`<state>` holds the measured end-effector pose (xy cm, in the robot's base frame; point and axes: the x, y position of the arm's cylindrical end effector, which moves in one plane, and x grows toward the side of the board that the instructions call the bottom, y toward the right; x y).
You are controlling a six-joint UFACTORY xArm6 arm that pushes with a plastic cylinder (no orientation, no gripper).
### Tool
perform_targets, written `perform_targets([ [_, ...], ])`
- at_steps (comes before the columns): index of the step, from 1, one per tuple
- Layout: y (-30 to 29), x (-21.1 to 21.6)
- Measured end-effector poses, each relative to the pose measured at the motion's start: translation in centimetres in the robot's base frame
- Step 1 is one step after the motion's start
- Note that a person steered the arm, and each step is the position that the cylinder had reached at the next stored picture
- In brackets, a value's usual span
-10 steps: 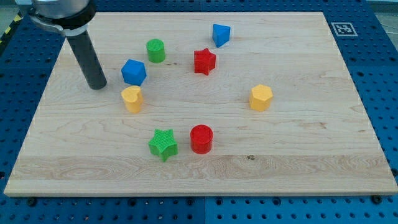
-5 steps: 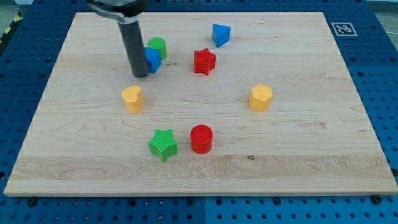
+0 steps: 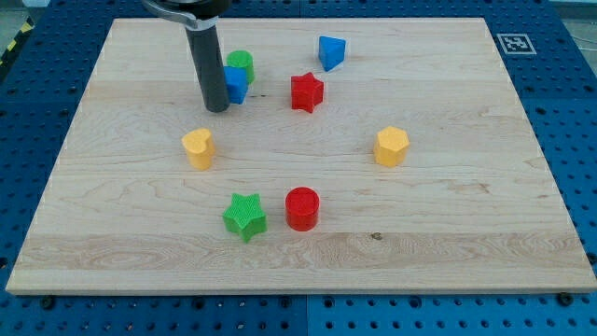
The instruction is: Place the green circle left to the blue triangle
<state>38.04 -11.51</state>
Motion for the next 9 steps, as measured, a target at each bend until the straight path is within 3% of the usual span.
perform_targets([
  [2, 0.0, -0.1],
  [7, -5.1, -12.8],
  [9, -1.1, -15.5],
])
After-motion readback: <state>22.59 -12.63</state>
